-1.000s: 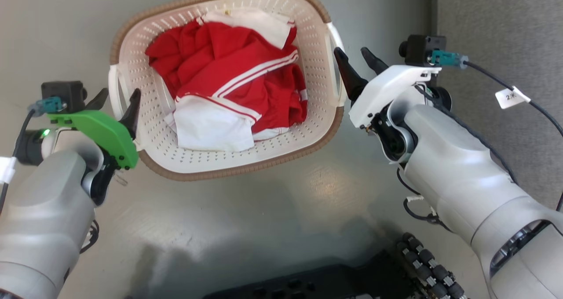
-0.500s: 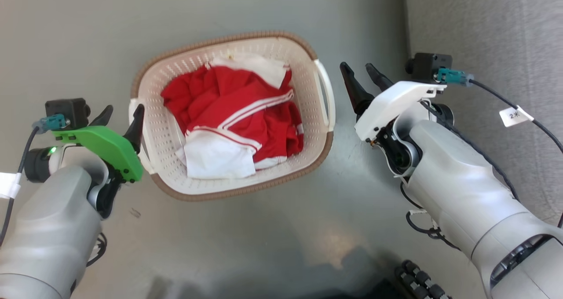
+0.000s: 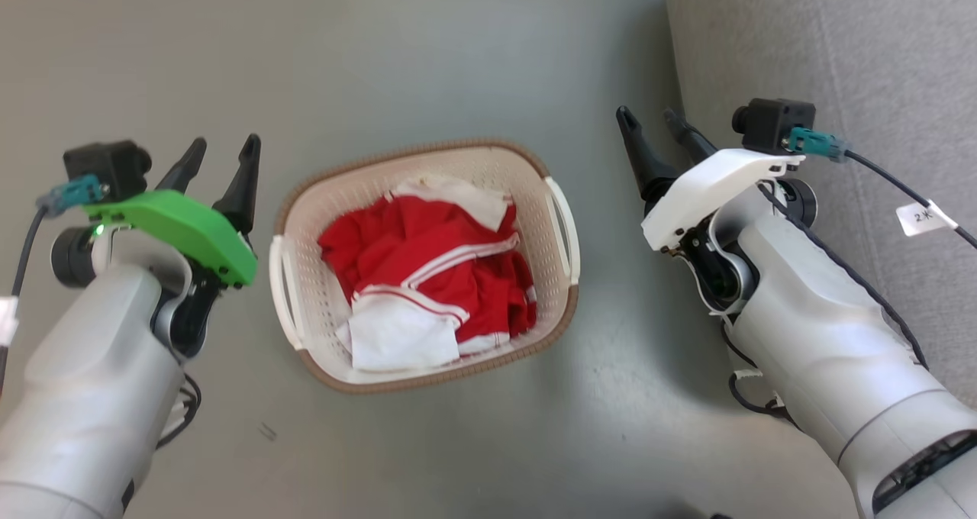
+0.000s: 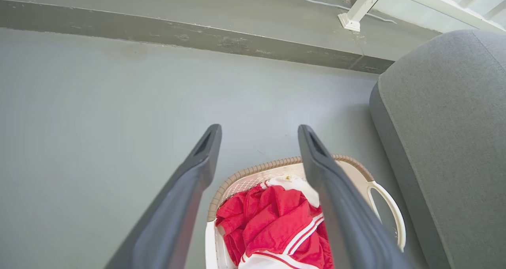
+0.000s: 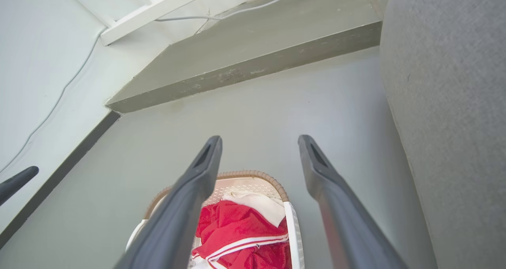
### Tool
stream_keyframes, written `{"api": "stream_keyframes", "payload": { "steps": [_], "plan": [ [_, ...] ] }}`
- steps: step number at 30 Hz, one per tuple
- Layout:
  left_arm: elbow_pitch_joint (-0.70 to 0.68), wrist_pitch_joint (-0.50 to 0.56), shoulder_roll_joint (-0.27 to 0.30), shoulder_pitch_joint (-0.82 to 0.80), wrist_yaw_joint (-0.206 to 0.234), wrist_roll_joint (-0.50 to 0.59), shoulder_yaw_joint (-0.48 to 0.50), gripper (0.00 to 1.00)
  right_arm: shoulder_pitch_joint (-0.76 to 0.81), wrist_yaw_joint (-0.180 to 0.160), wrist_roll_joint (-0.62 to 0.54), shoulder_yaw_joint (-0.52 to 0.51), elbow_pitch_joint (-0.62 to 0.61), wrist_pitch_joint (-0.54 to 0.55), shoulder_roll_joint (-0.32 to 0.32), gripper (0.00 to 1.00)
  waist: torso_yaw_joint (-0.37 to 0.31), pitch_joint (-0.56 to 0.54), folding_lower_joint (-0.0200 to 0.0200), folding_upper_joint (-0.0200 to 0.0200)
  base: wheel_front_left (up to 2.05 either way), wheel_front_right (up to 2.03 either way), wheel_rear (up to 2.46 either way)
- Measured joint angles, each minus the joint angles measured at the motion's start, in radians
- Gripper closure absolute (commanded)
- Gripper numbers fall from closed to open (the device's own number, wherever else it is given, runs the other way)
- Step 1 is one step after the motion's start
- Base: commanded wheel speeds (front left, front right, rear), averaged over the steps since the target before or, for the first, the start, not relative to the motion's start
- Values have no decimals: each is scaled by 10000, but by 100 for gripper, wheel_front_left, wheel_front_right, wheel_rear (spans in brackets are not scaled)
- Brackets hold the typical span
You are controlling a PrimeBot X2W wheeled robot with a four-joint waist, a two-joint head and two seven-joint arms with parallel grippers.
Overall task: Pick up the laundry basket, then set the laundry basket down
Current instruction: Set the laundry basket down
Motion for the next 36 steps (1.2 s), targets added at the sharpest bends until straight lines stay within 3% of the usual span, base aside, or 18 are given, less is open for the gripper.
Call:
{"api": "stream_keyframes", "payload": {
  "steps": [12, 18, 27, 36],
  "plan": [
    [-1363, -2, 174, 1557, 6, 943, 1471, 0, 1226, 12, -1471, -1233, -1584, -2, -464, 0, 169, -1728, 0, 0, 0, 0, 0],
    [-2146, -29, 130, 2192, 36, 1733, 2334, 0, 2042, -299, -2240, -1990, -2548, -12, -671, 0, 299, -2589, 0, 0, 0, 0, 0],
    [-3776, -31, -180, 3953, 456, 2663, 3829, 0, 3682, -662, -3287, -2468, -3845, -12, -619, 0, 527, -4003, 0, 0, 0, 0, 0],
    [-4920, -31, -453, 5208, 541, 3659, 4314, 0, 4591, -915, -3793, -3104, -4821, -12, -679, 0, 603, -4733, -1, 0, 0, 0, 0]
  ]
}}
